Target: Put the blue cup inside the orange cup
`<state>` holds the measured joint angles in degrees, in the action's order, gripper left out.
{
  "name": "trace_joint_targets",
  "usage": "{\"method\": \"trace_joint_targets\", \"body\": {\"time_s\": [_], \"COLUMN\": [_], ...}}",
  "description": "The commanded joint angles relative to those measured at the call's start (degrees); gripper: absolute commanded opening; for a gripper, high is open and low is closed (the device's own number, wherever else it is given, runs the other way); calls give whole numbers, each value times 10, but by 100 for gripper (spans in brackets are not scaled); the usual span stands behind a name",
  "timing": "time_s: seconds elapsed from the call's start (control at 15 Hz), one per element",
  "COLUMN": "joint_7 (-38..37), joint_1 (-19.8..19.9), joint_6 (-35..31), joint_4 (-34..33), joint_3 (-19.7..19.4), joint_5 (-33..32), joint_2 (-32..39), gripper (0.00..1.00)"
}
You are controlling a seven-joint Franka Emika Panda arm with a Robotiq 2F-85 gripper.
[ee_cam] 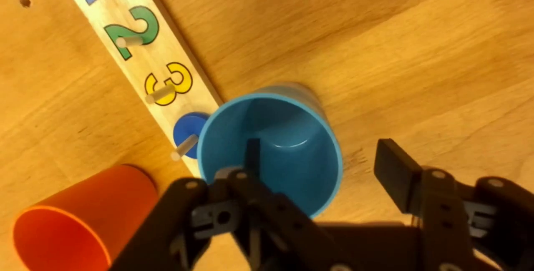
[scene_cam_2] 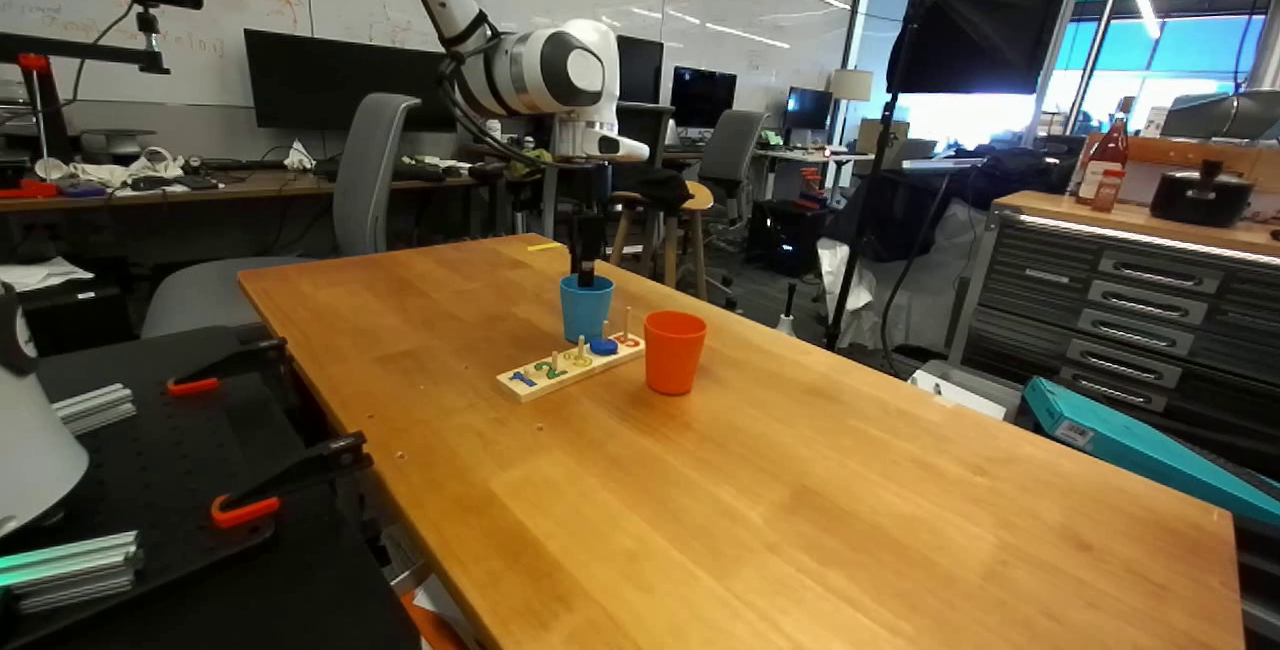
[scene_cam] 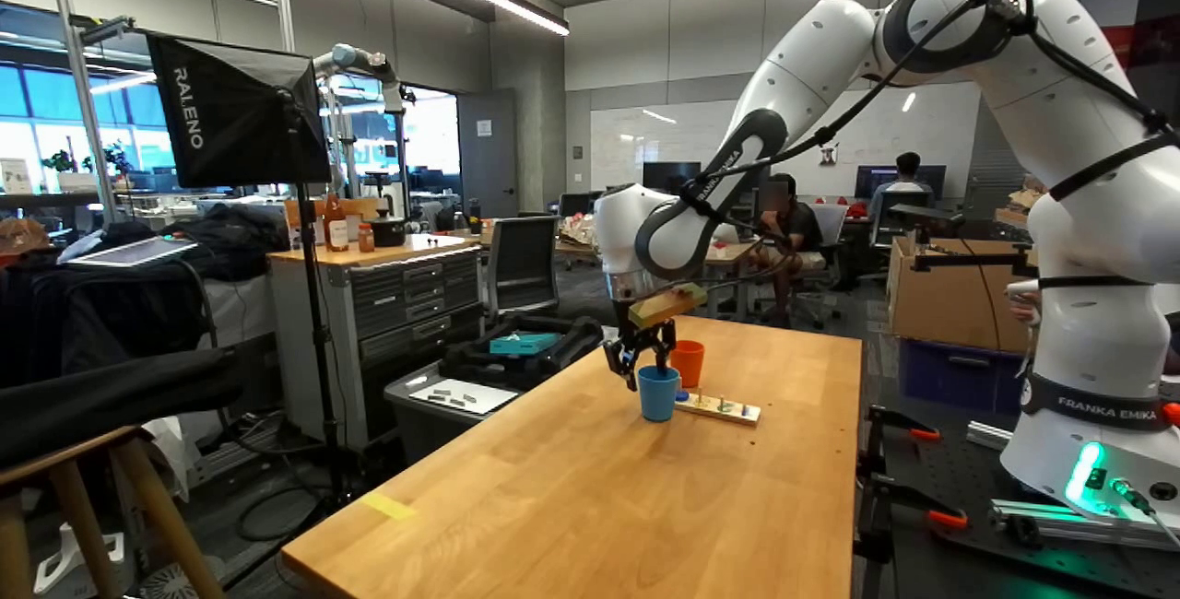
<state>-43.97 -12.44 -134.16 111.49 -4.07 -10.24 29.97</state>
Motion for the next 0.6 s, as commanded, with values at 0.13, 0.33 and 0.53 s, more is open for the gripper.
{"method": "trace_joint_targets", "body": {"time_s": [0.13,0.33,0.53], "joint_7": [-3,-2,-1], "joint_1": [1,1,1], "joint_6": [-6,-5,-1], "joint_4": [-14,-14,-17], "joint_3": [-3,-3,-3], "joint_5": [5,6,6], "joint_2": [18,19,18], "gripper": [27,5,0]}}
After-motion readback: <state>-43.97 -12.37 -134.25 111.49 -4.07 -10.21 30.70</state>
